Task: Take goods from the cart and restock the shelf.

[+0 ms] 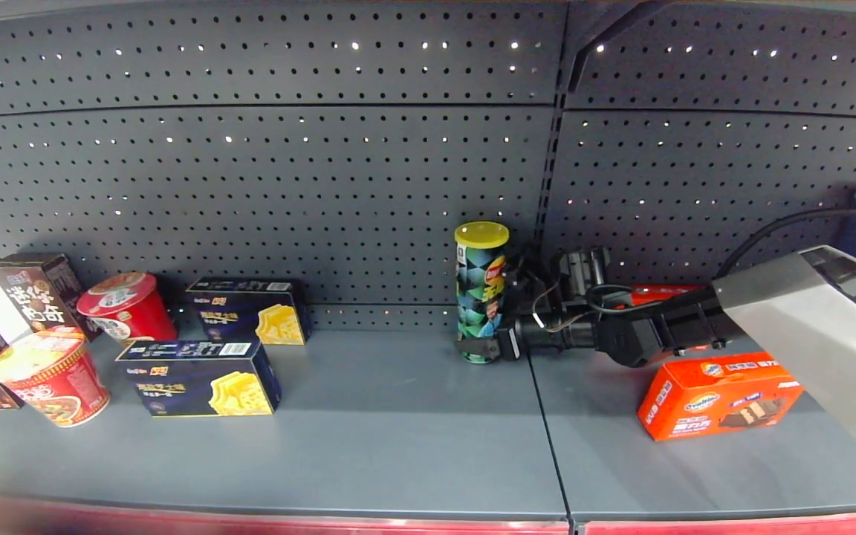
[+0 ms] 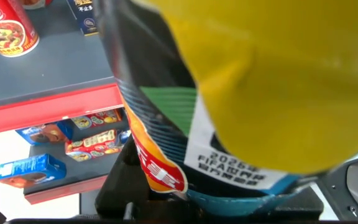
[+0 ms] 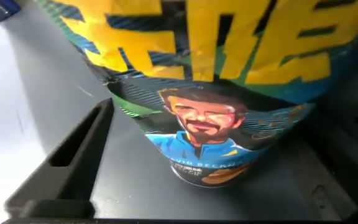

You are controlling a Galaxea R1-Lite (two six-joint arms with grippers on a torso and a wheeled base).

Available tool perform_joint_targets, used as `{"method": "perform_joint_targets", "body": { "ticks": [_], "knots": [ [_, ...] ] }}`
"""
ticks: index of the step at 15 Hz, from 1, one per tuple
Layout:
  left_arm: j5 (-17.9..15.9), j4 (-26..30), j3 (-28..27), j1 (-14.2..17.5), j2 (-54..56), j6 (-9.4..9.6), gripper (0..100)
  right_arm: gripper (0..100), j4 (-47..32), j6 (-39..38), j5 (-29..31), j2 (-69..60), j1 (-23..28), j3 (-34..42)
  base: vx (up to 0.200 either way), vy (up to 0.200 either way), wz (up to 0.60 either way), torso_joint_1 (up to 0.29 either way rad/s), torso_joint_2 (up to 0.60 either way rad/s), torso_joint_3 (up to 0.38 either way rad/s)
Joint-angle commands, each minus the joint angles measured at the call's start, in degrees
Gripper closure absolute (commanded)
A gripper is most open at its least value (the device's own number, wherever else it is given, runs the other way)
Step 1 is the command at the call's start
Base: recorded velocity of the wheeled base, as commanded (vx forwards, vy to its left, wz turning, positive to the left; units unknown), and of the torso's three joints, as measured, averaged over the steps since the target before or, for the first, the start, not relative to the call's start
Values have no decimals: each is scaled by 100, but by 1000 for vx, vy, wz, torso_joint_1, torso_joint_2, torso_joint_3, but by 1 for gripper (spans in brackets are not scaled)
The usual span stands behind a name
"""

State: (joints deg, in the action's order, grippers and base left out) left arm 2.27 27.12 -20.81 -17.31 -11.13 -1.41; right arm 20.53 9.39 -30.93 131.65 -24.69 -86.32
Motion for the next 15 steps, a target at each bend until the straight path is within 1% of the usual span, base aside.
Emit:
{"method": "perform_joint_targets", "body": {
  "ticks": [1,4,5,7,9,11,12,13,14,15],
  "knots": [
    [2,3,7,0,-3,1,100,100,21,-16,-1,-16,-19,-7,0,0,0,0,0,0],
    [2,3,33,-9,-3,1,100,100,-5,-113,324,-174,-115,89,0,0,0,0,0,0],
    [-7,-5,68,-9,-3,1,100,100,-14,-156,351,-280,-159,168,0,0,0,0,0,0],
    [-16,-23,147,-18,-3,1,100,100,-5,-244,588,-614,-282,467,0,0,0,0,0,0],
    [-33,-32,156,-27,6,1,100,100,-23,-332,1212,-1273,-511,1056,0,0,0,0,0,0],
    [-33,-32,147,-27,41,1,100,100,30,-341,1660,-1633,-572,1425,0,0,0,0,0,0],
    [-33,-32,147,-36,120,1,100,100,100,-394,1977,-1844,-634,1583,0,0,0,0,0,0],
    [-33,-14,139,-27,190,10,100,100,223,-613,2293,-2003,-757,1715,0,0,0,0,0,0],
    [-25,3,121,-9,243,1,100,100,557,-1334,2899,-2284,-1109,1917,0,0,0,0,0,0],
    [-16,-5,68,-9,243,1,100,100,698,-1651,3277,-2398,-1346,2014,0,0,0,0,0,0]
  ]
}}
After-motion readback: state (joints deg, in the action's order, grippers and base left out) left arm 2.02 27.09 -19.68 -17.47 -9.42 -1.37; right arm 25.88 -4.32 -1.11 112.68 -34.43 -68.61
